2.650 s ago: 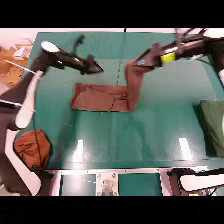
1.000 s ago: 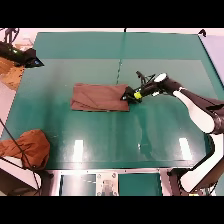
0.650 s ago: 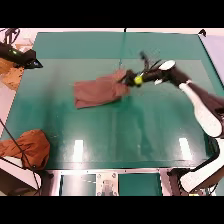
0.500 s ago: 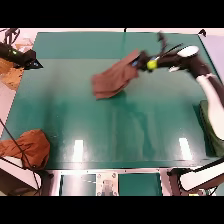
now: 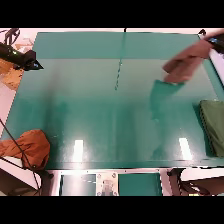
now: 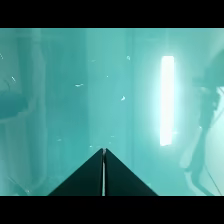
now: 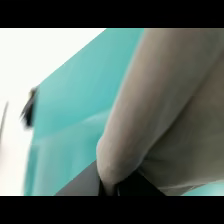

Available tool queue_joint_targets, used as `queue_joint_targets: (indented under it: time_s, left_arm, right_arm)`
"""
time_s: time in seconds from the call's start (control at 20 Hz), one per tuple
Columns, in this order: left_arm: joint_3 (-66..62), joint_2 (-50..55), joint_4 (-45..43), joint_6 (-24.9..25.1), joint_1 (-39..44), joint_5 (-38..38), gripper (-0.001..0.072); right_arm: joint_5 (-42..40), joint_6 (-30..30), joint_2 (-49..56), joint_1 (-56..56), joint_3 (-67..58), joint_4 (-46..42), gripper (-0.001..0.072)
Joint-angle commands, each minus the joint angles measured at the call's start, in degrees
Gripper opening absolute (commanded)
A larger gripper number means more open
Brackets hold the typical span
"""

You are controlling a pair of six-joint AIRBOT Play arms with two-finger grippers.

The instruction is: Fold the shirts.

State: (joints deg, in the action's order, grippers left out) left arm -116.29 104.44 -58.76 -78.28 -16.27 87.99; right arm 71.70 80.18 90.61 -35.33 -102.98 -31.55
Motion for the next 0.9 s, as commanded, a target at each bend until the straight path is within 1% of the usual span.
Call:
queue_joint_targets:
  time_s: [0.0, 0.2, 0.35, 0.4, 0.55, 0.7, 0.85]
  left_arm:
    - [-0.1, 0.0, 0.0, -1.3, 0.0, 0.7, 0.0028]
    - [-0.1, 0.0, 0.0, -2.8, 0.0, 1.1, 0.0028]
    - [-0.1, 0.0, 0.0, -3.3, 0.0, 1.3, 0.0028]
    - [-0.1, 0.0, 0.0, -3.3, 0.1, 1.7, 0.0028]
    - [-0.1, 0.0, 0.0, -3.2, 0.0, 4.3, 0.0028]
    - [-0.1, 0.0, 0.0, -2.7, 0.0, 5.9, 0.0028]
    - [-0.1, 0.0, 0.0, -2.7, 0.0, 5.9, 0.0028]
  right_arm:
    - [2.6, 0.9, -0.3, -13.1, -0.5, -6.0, 0.0011]
    - [6.4, -1.4, -0.3, -21.3, -0.6, -6.6, 0.0011]
    - [11.7, -1.3, -0.4, -23.8, -1.0, -7.1, 0.0011]
    - [13.4, -0.3, -0.7, -24.4, -1.2, -8.5, 0.0011]
    - [15.4, 2.8, -3.7, -25.5, -1.4, -15.9, 0.0011]
    - [16.1, 7.3, -7.2, -25.7, -1.4, -24.3, 0.0011]
    - [20.9, 12.6, -8.4, -25.7, -1.4, -33.6, 0.0011]
